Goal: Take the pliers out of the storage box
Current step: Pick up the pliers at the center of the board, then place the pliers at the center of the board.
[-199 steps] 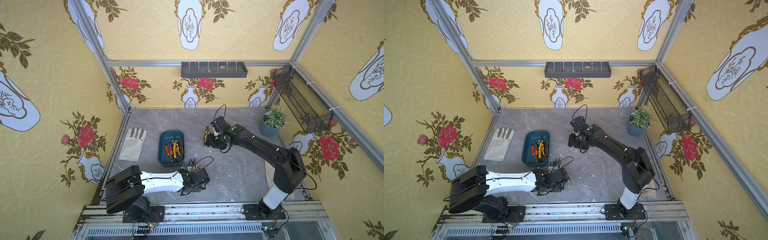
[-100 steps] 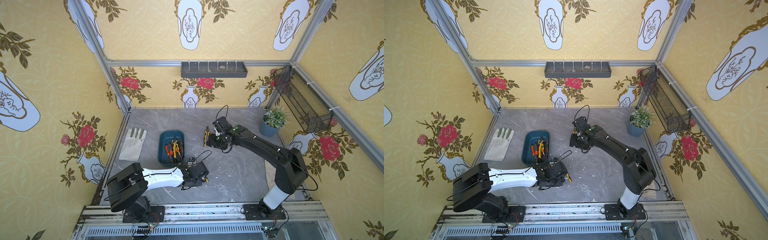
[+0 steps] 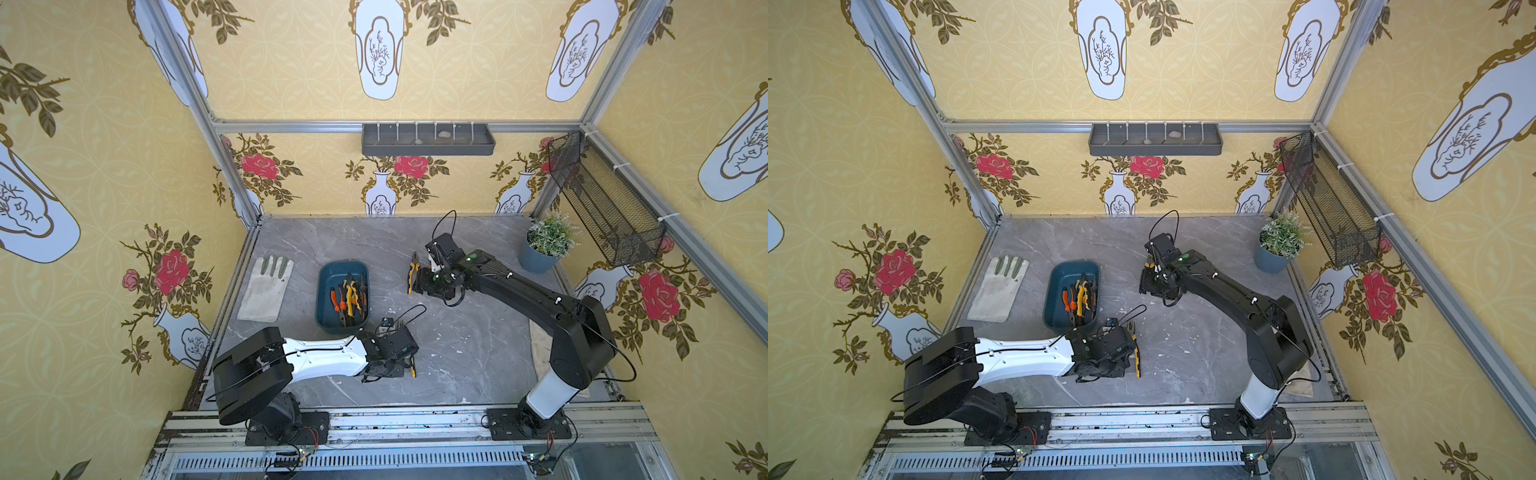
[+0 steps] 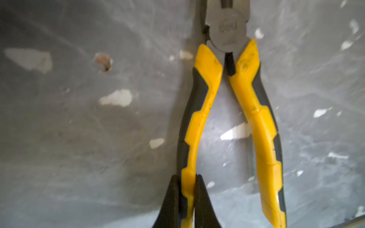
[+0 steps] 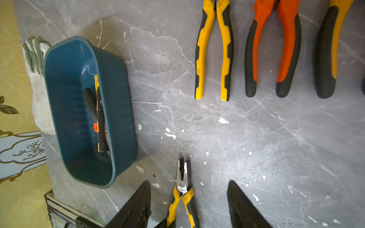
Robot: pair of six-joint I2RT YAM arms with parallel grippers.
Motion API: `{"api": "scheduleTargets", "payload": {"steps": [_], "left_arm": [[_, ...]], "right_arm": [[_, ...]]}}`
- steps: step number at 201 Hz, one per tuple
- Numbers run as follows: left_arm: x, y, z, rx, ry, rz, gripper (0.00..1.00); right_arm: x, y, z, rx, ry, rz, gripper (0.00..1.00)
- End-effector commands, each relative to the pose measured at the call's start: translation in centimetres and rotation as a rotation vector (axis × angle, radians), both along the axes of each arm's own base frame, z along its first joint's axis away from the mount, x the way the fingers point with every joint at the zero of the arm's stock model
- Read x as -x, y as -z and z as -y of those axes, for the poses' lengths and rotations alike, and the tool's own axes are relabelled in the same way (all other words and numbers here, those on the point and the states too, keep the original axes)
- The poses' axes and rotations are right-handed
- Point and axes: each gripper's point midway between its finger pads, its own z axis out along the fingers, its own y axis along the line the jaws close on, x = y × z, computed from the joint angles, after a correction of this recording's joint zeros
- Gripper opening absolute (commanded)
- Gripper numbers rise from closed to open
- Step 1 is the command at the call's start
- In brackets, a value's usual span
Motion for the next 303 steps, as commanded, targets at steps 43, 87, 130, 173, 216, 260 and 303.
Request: {"api": "scheduleTargets", "payload": {"steps": [43,87,130,173,216,260,303], "left_arm": [[-1.3,-4.5,-4.9,-0.178,0.016,0.208,0.0],[-2.9,-8.9,-6.7,-0.131,0.005,0.425,0.0],[-3.8,-11.5,-6.9,-0.121,0.027,0.589,0.0],[-4.4,-12.2,-6.3,-0.172,0.049,0.672,0.0],[-4.6,-12.8,-6.0,-0.206,0.048,0.71,0.0],[-4.6,-13.1,-5.9,-0.212,0.052,0.72,0.0],[-4.5,-12.9,-6.2,-0.224,0.049,0.715,0.0]], "right_arm": [[-0.4,-0.6,-0.6,0.02,-0.015,0.034,0.62],[-0.1,-0.5,-2.3,-0.032,-0.039,-0.013,0.63],[1.3,-2.1,-5.8,-0.064,-0.081,-0.013,0.64],[3.0,-3.6,-9.6,-0.111,-0.117,-0.029,0.65],[2.9,-3.0,-10.4,-0.072,-0.071,-0.031,0.66],[3.3,-2.0,-11.3,-0.058,-0.069,-0.042,0.62],[4.6,-2.2,-11.6,-0.04,-0.063,-0.02,0.53]]}}
